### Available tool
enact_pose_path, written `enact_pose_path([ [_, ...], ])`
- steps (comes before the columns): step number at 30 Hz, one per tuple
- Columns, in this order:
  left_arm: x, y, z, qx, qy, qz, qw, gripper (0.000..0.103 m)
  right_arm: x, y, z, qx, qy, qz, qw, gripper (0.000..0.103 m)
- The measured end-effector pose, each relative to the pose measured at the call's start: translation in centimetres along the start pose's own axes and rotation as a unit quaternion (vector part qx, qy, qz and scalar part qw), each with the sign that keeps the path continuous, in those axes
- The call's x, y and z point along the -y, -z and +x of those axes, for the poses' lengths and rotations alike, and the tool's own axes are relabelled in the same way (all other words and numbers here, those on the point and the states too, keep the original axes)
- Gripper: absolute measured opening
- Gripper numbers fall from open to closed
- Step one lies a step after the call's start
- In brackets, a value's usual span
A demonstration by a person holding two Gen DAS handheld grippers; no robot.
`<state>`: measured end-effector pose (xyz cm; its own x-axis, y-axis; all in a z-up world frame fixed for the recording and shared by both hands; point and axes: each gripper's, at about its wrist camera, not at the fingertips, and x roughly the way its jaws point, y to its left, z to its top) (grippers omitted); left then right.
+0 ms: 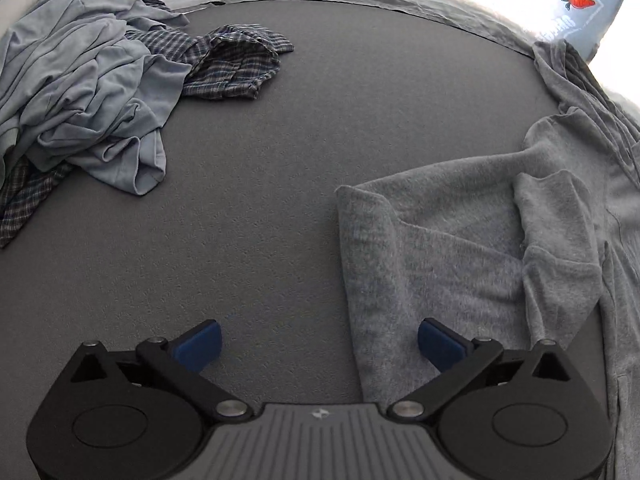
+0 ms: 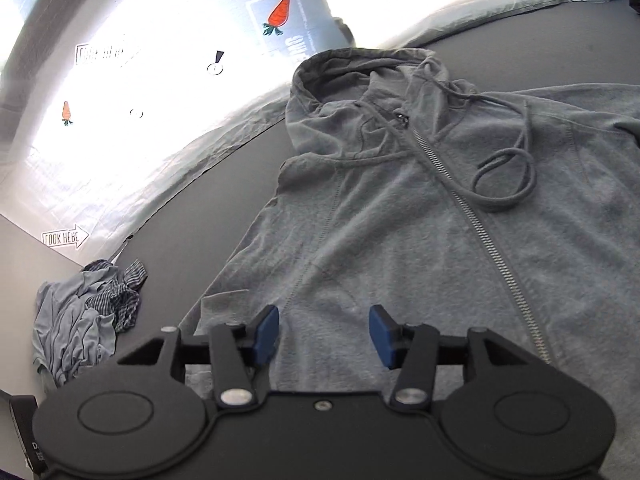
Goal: Fold clothes
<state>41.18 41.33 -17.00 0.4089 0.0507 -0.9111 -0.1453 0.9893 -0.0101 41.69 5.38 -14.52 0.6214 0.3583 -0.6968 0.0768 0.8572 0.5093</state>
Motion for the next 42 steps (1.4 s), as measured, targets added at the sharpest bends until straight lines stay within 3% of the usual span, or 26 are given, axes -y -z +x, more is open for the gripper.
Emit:
enact_pose_path([
  [7, 0.3, -0.7, 0.4, -0.009, -0.002, -0.009, 0.9999, 0.103, -6.3, -0.1, 6.1, -0.058, -0.021, -0.08, 0.995, 0.058],
  [12, 0.3, -0.5, 0.5, -0.008, -0.006, -0.014, 0.9998, 0.103, -8.1, 0.4, 9.0, -0.083, 0.006, -0.112, 0.99, 0.058],
  [15, 0.3, -0.4, 0.6, -0.005, -0.007, -0.015, 0.9998, 0.103, -8.1, 0.6, 9.1, -0.08, 0.015, -0.131, 0.988, 0.035],
  [16, 0.3, -0.4, 0.5, -0.005, -0.008, -0.015, 0.9998, 0.103, -7.9, 0.6, 8.8, -0.076, 0.01, -0.131, 0.988, 0.018],
  [17, 0.2, -0.4, 0.5, -0.004, -0.008, -0.015, 0.9998, 0.103, -7.6, 0.5, 8.4, -0.071, 0.005, -0.129, 0.989, 0.009],
  [23, -0.1, -0.8, 0.5, -0.024, -0.002, -0.01, 0.9997, 0.103, -6.4, 0.2, 4.3, -0.006, -0.015, -0.126, 0.992, 0.008],
  [25, -0.3, -1.2, 0.5, -0.039, 0.002, -0.007, 0.9992, 0.103, -6.3, 0.1, 2.4, 0.019, -0.022, -0.137, 0.99, 0.008],
  [27, -0.5, -1.8, 0.1, -0.059, 0.003, -0.011, 0.9982, 0.103, -6.4, 0.1, 0.8, 0.05, 0.001, -0.164, 0.985, 0.008],
  [30, -0.7, -2.3, -1.3, -0.043, -0.001, -0.023, 0.9988, 0.103, -5.5, -0.3, -1.6, 0.095, 0.035, -0.185, 0.978, 0.008],
  [33, -0.4, -2.6, -2.0, -0.039, 0.004, -0.019, 0.999, 0.103, -3.1, -1.4, -4.4, 0.145, 0.068, -0.169, 0.973, 0.008],
  [36, 0.6, -2.2, -1.4, -0.05, -0.004, 0.0, 0.9988, 0.103, 0.6, -2.2, -6.8, 0.182, 0.129, -0.129, 0.966, 0.008],
  [39, 2.0, -0.9, -0.2, -0.071, -0.004, 0.02, 0.9972, 0.103, 4.2, -2.3, -7.3, 0.17, 0.198, -0.087, 0.962, 0.026],
  [40, 2.4, -0.4, 0.2, -0.078, -0.003, 0.027, 0.9965, 0.103, 5.1, -2.1, -7.4, 0.165, 0.218, -0.078, 0.959, 0.041],
  [41, 2.9, 0.0, 0.5, -0.085, -0.005, 0.036, 0.9958, 0.103, 5.9, -1.7, -7.5, 0.163, 0.229, -0.066, 0.957, 0.048],
  [42, 3.3, 0.3, 0.8, -0.086, -0.008, 0.044, 0.9953, 0.103, 6.6, -1.3, -7.6, 0.158, 0.229, -0.049, 0.959, 0.048],
])
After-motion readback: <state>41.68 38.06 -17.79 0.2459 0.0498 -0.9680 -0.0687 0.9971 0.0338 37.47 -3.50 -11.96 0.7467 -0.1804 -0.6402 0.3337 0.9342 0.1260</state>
